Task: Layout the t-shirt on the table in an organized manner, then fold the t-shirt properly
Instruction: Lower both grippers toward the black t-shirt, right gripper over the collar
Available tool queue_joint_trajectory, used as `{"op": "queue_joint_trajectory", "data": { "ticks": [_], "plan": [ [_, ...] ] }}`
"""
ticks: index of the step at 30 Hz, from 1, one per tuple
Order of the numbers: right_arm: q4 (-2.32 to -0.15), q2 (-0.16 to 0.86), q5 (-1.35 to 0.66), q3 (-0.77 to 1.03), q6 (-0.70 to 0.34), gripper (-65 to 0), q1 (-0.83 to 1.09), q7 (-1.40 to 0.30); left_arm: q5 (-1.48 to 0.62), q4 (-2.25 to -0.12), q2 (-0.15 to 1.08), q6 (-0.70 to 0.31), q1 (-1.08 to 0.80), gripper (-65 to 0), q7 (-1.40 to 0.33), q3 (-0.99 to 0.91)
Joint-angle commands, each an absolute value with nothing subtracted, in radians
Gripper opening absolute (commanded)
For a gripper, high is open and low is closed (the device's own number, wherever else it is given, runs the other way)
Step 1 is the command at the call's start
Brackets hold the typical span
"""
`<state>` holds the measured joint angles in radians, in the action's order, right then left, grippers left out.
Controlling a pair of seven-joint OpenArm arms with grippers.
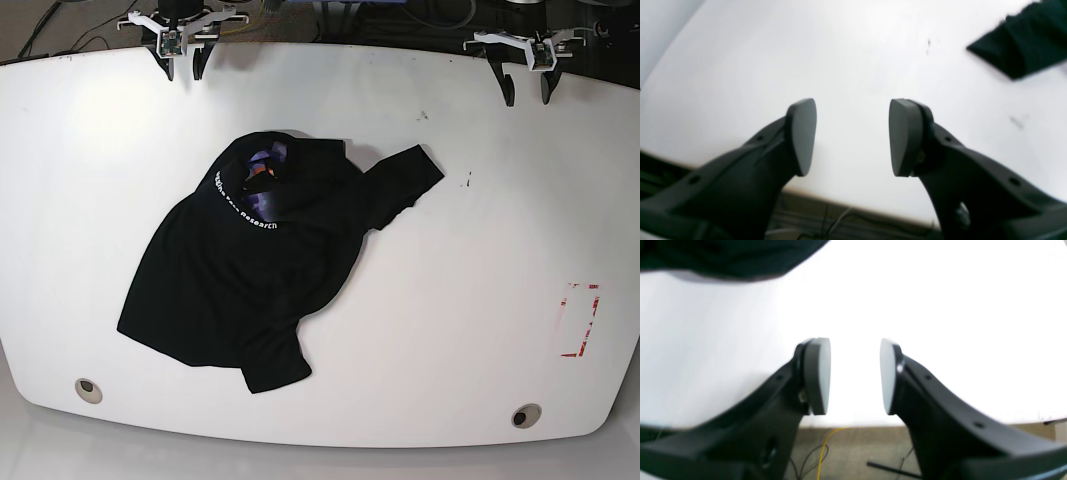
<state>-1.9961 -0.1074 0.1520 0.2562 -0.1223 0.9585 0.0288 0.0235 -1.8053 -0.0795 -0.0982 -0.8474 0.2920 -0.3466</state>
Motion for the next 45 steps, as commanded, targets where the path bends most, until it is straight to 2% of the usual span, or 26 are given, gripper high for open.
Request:
{"op": "queue_joint_trajectory", "data": {
  "ticks": [1,20,26,30,37,45],
  "plan": [
    [-2.012,-0.105,0.147,0.259,-0.114,-41.3,0.938,0.048,0.019,-1.819,-0.081,-0.093,-0.840,-32.4,0.320,-0.348],
    [-2.009,-0.105,0.145,0.254,-0.116,-41.2,0.720,0.010,0.021,-1.816,-0.082,-0.093,-0.664,-32.3,0.315,-0.329],
    [-2.008,-0.105,0.143,0.251,-0.116,-41.2,0.641,0.010,0.021,-1.788,-0.081,-0.091,-0.550,-32.4,0.206,-0.325],
    [-2.008,-0.104,0.143,0.223,-0.116,-41.2,0.601,-0.005,0.021,-1.759,-0.079,-0.091,-0.492,-32.4,0.177,-0.329],
    [-2.008,-0.087,0.142,0.176,-0.116,-41.2,0.504,-0.134,0.022,-1.761,-0.079,-0.091,-0.441,-32.4,0.177,-0.328],
    [-2.008,-0.059,0.145,0.087,-0.116,-41.2,0.435,-0.143,0.022,-1.759,-0.081,-0.091,-0.404,-32.4,0.177,-0.326]
  ]
}}
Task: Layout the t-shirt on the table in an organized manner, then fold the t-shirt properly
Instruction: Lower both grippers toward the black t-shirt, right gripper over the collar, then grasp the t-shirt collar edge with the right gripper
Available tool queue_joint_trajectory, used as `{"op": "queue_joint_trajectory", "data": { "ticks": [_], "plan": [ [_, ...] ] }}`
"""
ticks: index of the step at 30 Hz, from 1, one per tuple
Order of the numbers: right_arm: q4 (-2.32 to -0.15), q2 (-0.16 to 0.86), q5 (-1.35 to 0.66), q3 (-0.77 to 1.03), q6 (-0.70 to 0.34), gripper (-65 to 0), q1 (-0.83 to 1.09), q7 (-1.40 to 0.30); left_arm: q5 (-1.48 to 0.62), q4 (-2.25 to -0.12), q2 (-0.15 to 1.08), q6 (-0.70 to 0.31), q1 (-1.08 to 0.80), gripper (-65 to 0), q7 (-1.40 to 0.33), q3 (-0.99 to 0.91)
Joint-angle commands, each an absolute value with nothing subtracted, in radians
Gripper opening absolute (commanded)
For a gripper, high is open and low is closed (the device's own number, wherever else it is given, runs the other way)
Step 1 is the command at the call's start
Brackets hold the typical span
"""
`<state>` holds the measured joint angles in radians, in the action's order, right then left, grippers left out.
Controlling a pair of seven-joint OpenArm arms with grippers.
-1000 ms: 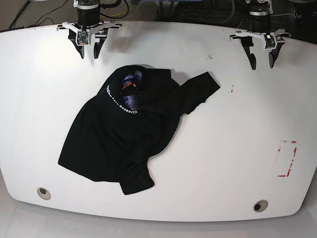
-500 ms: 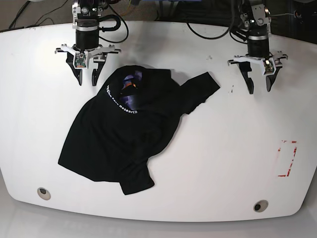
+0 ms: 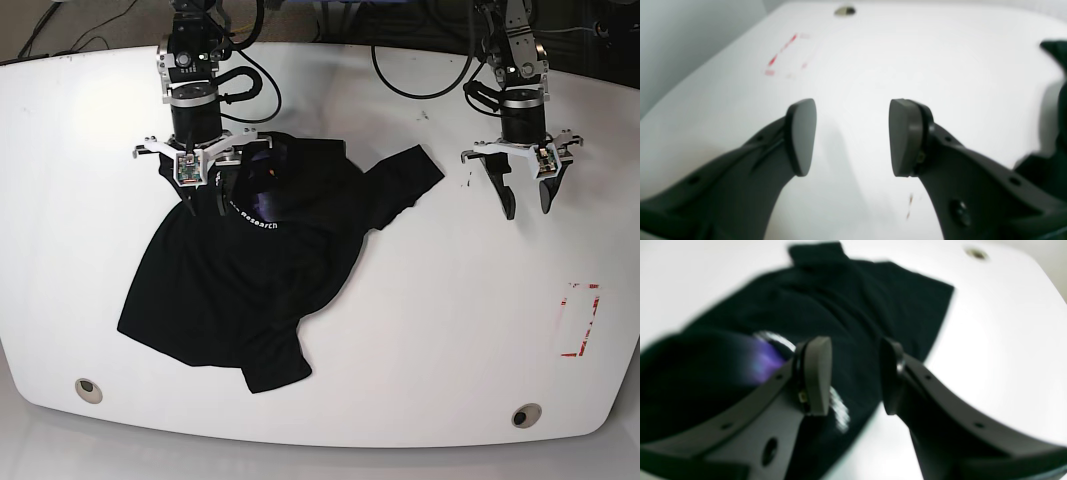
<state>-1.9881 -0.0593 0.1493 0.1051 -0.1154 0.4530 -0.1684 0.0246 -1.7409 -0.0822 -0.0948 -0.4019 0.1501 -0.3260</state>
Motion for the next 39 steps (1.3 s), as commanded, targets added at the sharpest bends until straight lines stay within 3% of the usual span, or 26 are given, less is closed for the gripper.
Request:
{"op": "queue_joint_trajectory", "data": {
  "ticks": [1,11,19,39],
  "plan": [
    [-2.008,-0.058,0.145,0.082,-0.116,-41.2,0.427,-0.143,0.022,-1.761,-0.081,-0.091,-0.404,-32.4,0.177,-0.325],
    [-1.989,-0.054,0.145,-0.007,-0.116,-41.2,0.384,-0.153,0.022,-1.745,-0.079,-0.091,-0.357,-32.2,0.176,-0.297],
    [-1.986,-0.041,0.147,-0.004,-0.116,-41.2,0.348,-0.274,0.022,-1.747,-0.061,-0.087,-0.321,-32.3,0.173,-0.323],
    [-1.988,-0.025,0.147,-0.056,-0.116,-41.2,0.358,-0.280,0.021,-1.705,-0.059,-0.087,-0.222,-32.4,0.104,-0.352]
  ]
}}
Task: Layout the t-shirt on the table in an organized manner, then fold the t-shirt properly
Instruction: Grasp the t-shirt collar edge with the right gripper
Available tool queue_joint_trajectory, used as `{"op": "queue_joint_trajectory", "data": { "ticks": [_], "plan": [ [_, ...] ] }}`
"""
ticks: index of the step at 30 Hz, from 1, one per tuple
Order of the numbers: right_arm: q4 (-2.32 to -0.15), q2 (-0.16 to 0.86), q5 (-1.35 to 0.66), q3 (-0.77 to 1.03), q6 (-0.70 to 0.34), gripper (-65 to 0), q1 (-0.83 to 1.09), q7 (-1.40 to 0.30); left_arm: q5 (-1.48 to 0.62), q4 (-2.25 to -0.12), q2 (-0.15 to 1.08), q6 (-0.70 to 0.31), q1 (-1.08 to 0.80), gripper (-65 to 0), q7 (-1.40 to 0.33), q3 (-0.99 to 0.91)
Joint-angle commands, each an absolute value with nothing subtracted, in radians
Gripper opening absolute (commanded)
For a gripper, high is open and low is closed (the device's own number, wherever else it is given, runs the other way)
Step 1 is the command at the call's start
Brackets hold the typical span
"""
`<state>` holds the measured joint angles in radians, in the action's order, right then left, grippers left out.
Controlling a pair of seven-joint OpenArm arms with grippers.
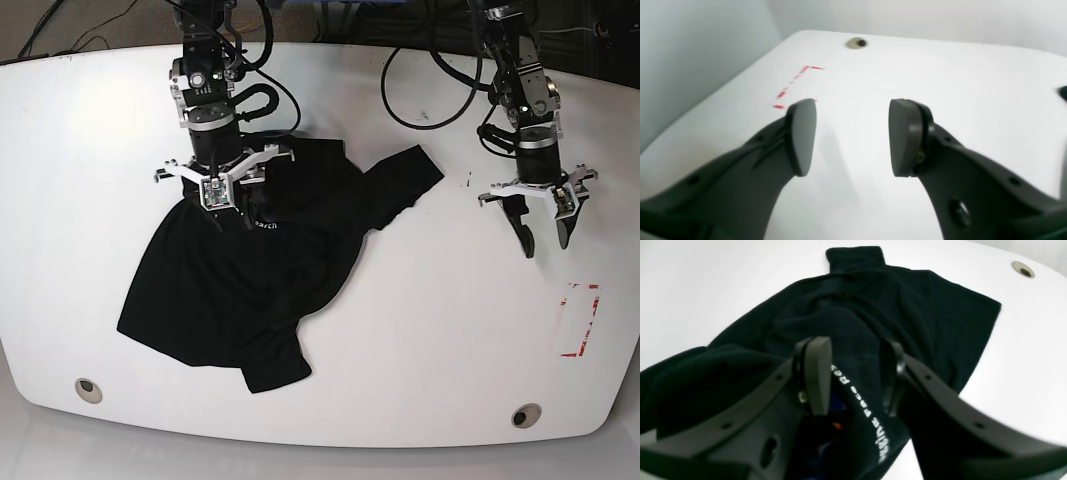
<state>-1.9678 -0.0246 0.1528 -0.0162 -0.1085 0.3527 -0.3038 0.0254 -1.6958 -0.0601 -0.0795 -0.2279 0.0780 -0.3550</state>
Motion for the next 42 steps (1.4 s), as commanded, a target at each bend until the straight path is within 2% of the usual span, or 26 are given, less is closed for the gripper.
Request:
{"op": "queue_joint_trajectory", "data": {
  "ticks": [1,18,30,42],
  "plan": [
    [-1.988,-0.024,0.147,-0.062,-0.116,-41.2,0.361,-0.280,0.021,-1.698,-0.059,-0.087,-0.223,-32.4,0.104,-0.354],
    [-1.966,0.002,0.147,-0.312,-0.116,-41.1,0.374,-0.280,0.016,-1.698,-0.056,-0.091,-0.294,-32.3,0.108,-0.358],
    [-1.862,0.008,0.147,-0.415,-0.113,-41.1,0.374,-0.282,0.015,-1.727,0.033,-0.093,-0.300,-32.0,0.108,-0.496],
    [-1.854,0.122,0.145,-0.461,-0.105,-41.1,0.377,-0.283,0.015,-1.725,0.044,-0.093,-0.303,-31.9,0.107,-0.558]
  ]
}}
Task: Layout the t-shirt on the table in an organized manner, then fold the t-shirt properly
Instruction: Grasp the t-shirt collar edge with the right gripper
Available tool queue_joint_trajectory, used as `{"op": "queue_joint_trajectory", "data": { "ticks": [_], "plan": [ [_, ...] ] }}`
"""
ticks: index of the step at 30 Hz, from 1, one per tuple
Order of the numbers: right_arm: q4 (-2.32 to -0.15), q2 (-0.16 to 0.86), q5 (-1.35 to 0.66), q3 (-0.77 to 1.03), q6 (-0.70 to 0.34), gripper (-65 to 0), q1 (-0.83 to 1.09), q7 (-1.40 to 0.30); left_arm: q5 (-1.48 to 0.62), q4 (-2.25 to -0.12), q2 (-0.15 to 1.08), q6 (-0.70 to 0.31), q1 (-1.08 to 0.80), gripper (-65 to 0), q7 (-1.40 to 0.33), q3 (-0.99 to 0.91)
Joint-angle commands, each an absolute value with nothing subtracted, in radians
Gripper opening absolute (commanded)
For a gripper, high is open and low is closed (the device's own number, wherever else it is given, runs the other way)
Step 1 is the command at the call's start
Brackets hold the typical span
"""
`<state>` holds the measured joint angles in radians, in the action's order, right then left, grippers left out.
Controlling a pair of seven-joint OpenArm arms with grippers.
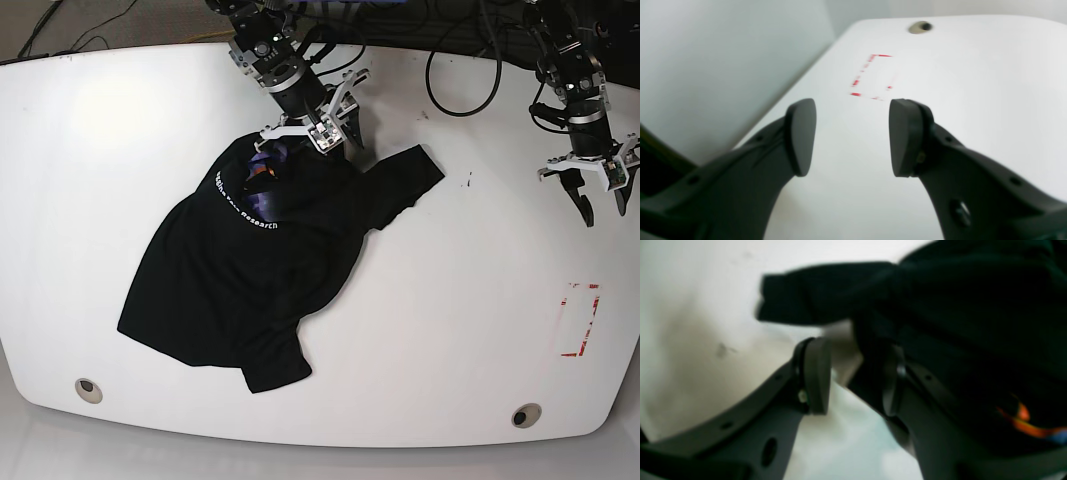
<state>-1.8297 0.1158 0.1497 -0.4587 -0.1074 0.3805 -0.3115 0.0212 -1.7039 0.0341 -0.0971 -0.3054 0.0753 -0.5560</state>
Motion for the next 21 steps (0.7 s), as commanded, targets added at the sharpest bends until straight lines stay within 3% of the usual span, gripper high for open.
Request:
{"op": "queue_joint_trajectory", "data": {
  "ticks": [1,7,16,21],
  "plan": [
    [-1.857,0.130,0.145,-0.461,-0.105,-41.1,0.377,-0.292,0.015,-1.725,0.044,-0.093,-0.303,-31.9,0.107,-0.556],
    [-1.896,0.179,0.147,-0.476,-0.105,-41.1,0.377,-0.395,0.015,-1.725,0.041,-0.105,-0.303,-31.9,0.107,-0.552],
    [-1.914,0.236,0.147,-0.486,-0.105,-40.7,0.394,-0.415,0.015,-1.728,0.036,-0.228,-0.302,-31.9,0.107,-0.536],
    [-1.890,0.259,0.147,-0.498,-0.107,-32.9,0.395,-0.418,0.016,-1.728,0.036,-0.231,-0.302,-31.9,0.107,-0.535]
  ]
}}
